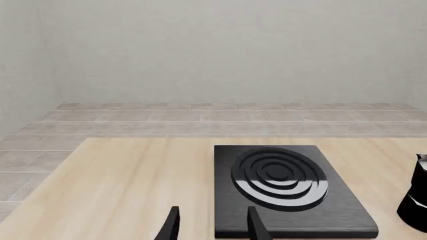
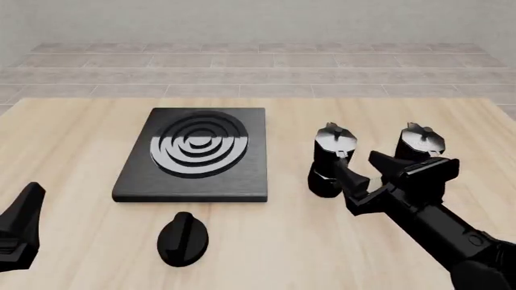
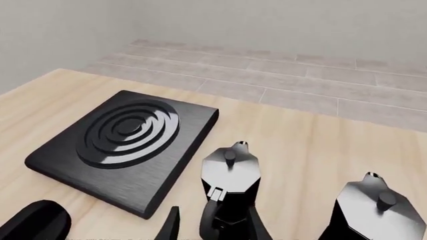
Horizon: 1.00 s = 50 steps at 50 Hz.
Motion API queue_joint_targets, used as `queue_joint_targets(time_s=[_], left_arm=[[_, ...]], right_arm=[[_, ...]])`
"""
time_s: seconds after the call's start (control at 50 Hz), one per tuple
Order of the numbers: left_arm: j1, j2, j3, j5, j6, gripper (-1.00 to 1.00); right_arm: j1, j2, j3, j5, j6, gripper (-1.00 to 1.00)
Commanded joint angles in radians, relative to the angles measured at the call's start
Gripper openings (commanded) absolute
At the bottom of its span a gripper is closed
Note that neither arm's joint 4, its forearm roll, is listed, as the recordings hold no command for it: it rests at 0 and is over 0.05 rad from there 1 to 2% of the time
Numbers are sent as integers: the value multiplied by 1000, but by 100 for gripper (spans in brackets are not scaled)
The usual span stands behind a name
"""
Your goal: Put both moka pots on the stove.
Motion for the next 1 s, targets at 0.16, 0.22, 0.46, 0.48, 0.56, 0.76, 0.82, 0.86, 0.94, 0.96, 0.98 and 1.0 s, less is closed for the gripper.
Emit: queue_joint_targets(time_s=[0.16, 0.22, 0.46, 0.48, 0.56, 0.76, 0.82, 0.86, 0.94, 0.96, 0.98, 1.0], left_arm=[[0, 0, 0, 0, 0, 100], [0, 0, 0, 0, 0, 100], [0, 0, 0, 0, 0, 100], [0, 0, 0, 0, 0, 100], [0, 0, 0, 0, 0, 100], [0, 0, 0, 0, 0, 100], [0, 0, 0, 0, 0, 100], [0, 0, 0, 0, 0, 100], [0, 0, 0, 0, 0, 100], [0, 0, 0, 0, 0, 100], [0, 0, 0, 0, 0, 100], [0, 0, 0, 0, 0, 100]], right_arm=[[8, 63, -20, -12, -4, 100], [10, 72, -26, -12, -8, 100], [13, 98, -46, 8, -5, 100], [13, 99, -46, 8, -5, 100], [11, 104, -50, 11, -6, 100], [9, 142, -66, 14, -3, 100], [12, 148, -67, 12, -5, 100], [12, 155, -69, 10, -5, 100], [13, 177, -73, 3, -6, 100], [14, 180, -74, 1, -7, 100], [14, 185, -76, 1, -7, 100], [16, 185, -77, 3, -7, 100]])
